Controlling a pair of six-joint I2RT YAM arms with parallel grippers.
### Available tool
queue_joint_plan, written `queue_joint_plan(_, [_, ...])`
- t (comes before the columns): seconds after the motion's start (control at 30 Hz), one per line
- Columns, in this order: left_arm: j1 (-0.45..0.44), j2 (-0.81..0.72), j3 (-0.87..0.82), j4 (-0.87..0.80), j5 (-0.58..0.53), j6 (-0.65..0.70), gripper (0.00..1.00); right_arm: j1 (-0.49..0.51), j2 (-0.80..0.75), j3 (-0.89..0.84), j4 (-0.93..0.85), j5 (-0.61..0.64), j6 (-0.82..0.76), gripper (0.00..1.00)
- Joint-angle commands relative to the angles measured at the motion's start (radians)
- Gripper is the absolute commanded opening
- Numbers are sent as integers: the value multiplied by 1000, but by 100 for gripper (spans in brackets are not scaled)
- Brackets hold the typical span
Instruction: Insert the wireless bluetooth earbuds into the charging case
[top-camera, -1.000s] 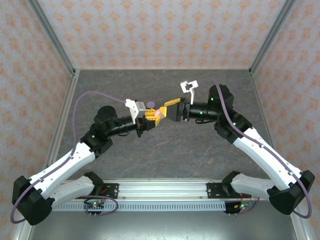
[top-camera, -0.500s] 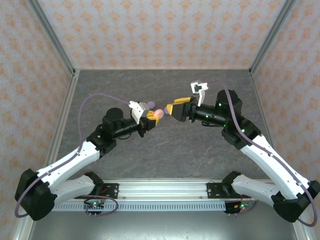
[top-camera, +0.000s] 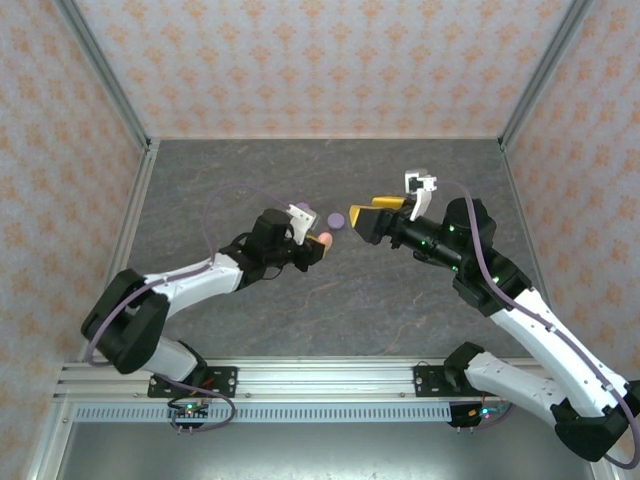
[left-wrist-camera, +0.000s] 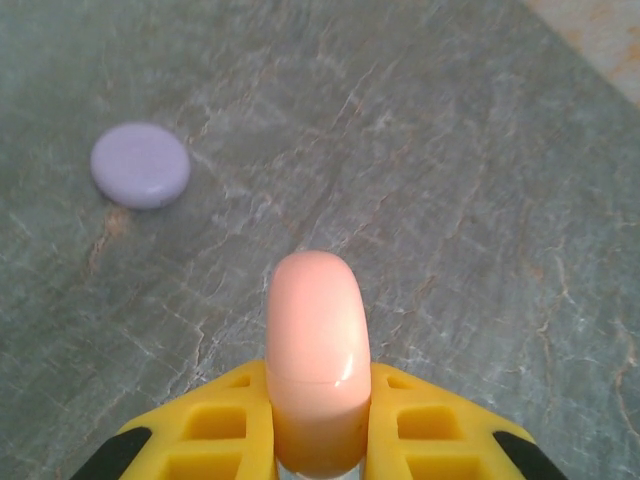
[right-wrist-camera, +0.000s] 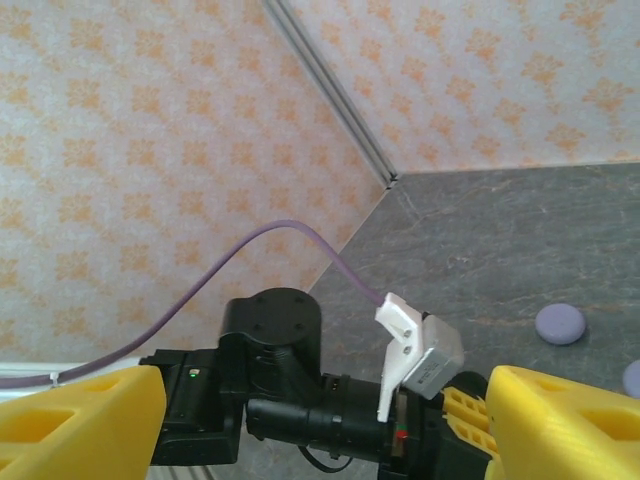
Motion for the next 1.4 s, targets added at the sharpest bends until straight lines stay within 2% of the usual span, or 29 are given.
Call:
queue_joint_plan(0.0, [-1, 79, 69, -61, 4, -66, 0, 0, -31, -24, 70, 59, 8, 88])
queue_joint_plan(0.27, [-1, 257, 159, -92, 81, -142, 0, -1, -30, -38, 77, 37, 8, 93])
queue_joint_plan(0.47, [0, 319, 210, -134, 64, -160, 1, -1, -30, -38, 69, 30, 2, 93])
queue_joint_plan(0.6, [0, 336, 225, -156, 57, -164, 17, -1, -30, -32, 47, 32, -9, 94])
queue_joint_plan(0.83, [5, 368, 240, -195, 52, -165, 33, 0, -30, -14, -1, 57, -23, 94])
queue_joint_plan(0.9, [5, 357, 235, -186, 52, -165, 41, -1, -29, -6, -31, 76, -32, 94])
queue_joint_plan(1.0, [7, 321, 229, -187, 35, -155, 53, -1, -22, 4, -79, 119, -42, 94])
queue_joint_plan(1.17, [18, 241, 228, -240, -13, -124, 62, -1, 2, 19, -168, 215, -59, 94])
queue_joint_plan(1.27, [26, 167, 224, -254, -10, -109, 65, -1, 17, 14, -233, 334, -93, 97])
queue_joint_plan(1.37, [27, 68, 213, -266, -42, -87, 69, -7, 19, -35, -262, 521, -107, 99])
